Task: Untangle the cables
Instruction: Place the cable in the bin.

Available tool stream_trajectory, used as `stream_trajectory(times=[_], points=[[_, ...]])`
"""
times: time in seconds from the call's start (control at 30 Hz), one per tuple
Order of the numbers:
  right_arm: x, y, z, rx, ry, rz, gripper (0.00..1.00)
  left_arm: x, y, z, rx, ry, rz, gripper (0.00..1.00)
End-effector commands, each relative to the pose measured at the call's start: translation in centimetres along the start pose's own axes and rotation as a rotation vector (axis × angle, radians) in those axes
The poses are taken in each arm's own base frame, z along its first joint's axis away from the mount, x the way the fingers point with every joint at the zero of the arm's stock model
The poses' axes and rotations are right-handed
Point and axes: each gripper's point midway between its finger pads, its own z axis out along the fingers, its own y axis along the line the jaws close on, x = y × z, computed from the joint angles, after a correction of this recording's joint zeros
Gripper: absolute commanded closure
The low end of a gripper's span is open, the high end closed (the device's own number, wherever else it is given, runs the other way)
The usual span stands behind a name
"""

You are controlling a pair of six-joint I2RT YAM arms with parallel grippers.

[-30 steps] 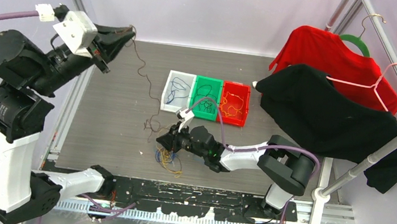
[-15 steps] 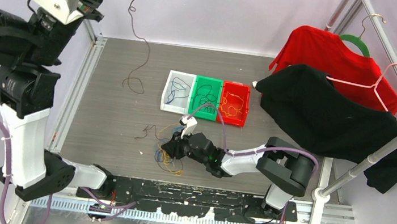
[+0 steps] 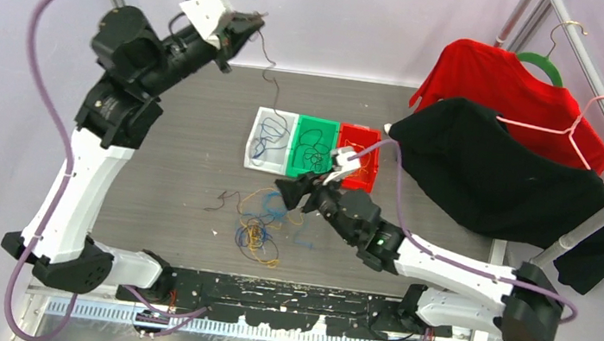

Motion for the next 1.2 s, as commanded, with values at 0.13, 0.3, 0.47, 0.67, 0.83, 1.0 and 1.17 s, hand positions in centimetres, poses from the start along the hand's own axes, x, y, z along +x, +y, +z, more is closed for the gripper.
stream_trajectory(times=[0.13, 0.3, 0.47, 0.67, 0.83, 1.0, 1.17], points=[[-7.1, -9.2, -5.5, 0.469, -0.221, -0.086, 0.35, 4.3, -5.6, 3.6, 0.177, -0.055, -0.169, 1.0], [-8.8, -12.0, -8.2, 0.557, -0.305, -0.064, 0.37, 8.4, -7.6, 6.9, 0.22, -0.009, -0.172, 1.0], [-9.4, -13.0, -9.5, 0.576, -0.334, -0.053, 0.4, 12.1, -7.9, 10.0, 0.218, 0.029, -0.147, 1.0], [-9.2, -13.3, -9.8, 0.574, -0.335, -0.065, 0.43, 15.6, -8.4, 12.7, 0.233, 0.044, -0.082, 1.0], [-8.5, -13.8, -9.3, 0.575, -0.318, -0.066, 0.45, 16.5, -7.2, 14.6, 0.198, 0.022, 0.002, 1.0], [-8.1, -14.1, -8.8, 0.582, -0.303, -0.061, 0.46, 13.9, -5.3, 15.6, 0.171, -0.041, 0.076, 1.0], [-7.6, -14.4, -8.5, 0.585, -0.292, -0.044, 0.47, 12.7, -5.0, 15.5, 0.182, -0.086, 0.186, 1.0]])
